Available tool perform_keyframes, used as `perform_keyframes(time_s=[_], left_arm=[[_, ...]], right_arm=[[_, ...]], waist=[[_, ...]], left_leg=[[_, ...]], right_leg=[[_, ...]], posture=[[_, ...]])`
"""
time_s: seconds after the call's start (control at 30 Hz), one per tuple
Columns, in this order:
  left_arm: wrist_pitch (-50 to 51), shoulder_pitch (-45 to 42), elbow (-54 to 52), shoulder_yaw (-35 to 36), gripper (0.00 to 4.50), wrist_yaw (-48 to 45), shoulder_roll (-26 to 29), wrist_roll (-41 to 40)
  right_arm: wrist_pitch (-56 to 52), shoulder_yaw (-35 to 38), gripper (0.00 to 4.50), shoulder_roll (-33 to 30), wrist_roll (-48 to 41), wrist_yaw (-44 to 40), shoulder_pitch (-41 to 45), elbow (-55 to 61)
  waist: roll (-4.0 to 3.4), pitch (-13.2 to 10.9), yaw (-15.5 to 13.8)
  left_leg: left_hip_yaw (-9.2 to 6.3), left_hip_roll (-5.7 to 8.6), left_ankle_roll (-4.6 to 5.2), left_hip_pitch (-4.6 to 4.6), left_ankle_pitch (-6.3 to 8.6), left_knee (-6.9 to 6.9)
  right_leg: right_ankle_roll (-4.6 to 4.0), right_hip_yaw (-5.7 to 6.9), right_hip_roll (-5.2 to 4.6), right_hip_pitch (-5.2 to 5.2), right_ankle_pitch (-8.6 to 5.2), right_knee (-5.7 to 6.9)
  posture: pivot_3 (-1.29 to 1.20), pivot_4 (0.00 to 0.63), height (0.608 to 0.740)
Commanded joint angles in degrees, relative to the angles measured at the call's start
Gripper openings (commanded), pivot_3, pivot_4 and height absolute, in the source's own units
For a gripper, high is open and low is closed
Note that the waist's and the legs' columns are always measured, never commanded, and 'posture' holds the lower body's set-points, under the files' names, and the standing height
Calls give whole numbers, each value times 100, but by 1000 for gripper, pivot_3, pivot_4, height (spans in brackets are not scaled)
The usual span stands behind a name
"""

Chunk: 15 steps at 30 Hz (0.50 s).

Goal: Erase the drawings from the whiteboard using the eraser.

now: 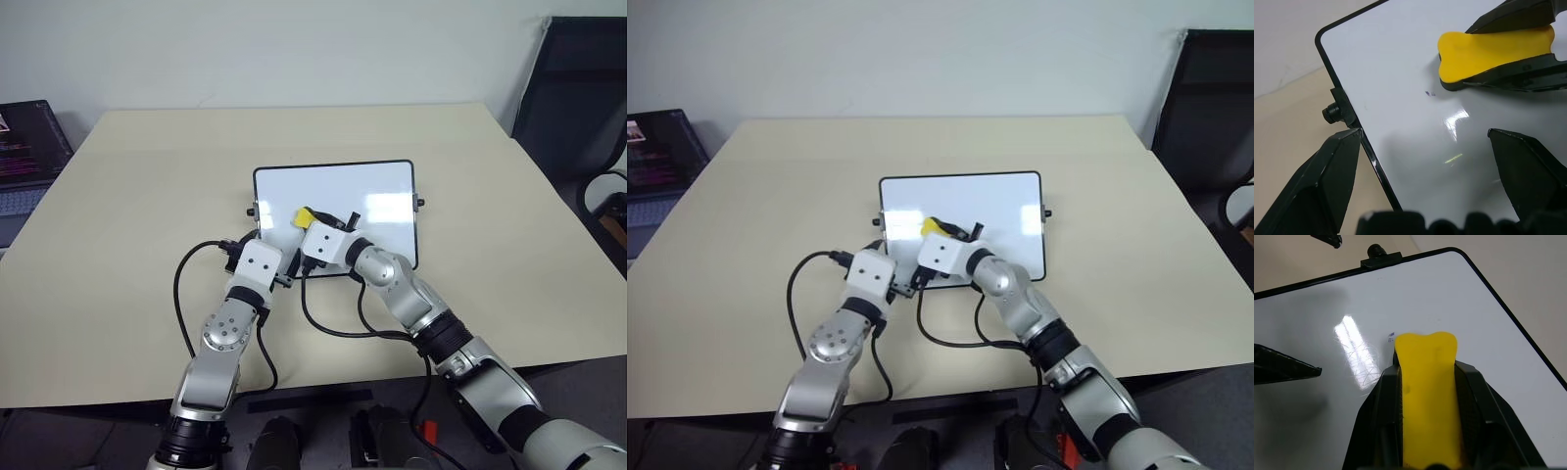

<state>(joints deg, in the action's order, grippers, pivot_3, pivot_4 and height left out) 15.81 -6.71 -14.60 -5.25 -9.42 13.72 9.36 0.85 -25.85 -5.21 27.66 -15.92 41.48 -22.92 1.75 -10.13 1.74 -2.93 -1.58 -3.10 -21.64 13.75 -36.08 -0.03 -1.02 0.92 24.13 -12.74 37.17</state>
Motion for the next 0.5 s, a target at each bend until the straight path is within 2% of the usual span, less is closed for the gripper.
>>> perform_keyframes(time_s=[0.03,0.3,0.5], left_arm=[[-77,16,-175,44,4500,9,12,14],[-5,195,-417,192,4500,88,48,84],[17,180,-403,191,4500,112,18,107]], right_arm=[[36,6,1118,131,-141,-95,67,-90],[85,-137,1118,644,-250,-317,518,-836],[203,19,1118,638,-251,-141,802,-1197]], waist=[[0,0,1],[0,0,12],[0,0,12]], left_leg=[[0,0,0,0,0,0],[0,-3,0,5,0,1],[2,-1,0,4,0,0]], right_leg=[[0,-1,0,0,0,0],[-1,0,0,0,0,3],[0,0,0,0,0,2]], posture=[[0,150,740],[0,150,740],[0,150,740]])
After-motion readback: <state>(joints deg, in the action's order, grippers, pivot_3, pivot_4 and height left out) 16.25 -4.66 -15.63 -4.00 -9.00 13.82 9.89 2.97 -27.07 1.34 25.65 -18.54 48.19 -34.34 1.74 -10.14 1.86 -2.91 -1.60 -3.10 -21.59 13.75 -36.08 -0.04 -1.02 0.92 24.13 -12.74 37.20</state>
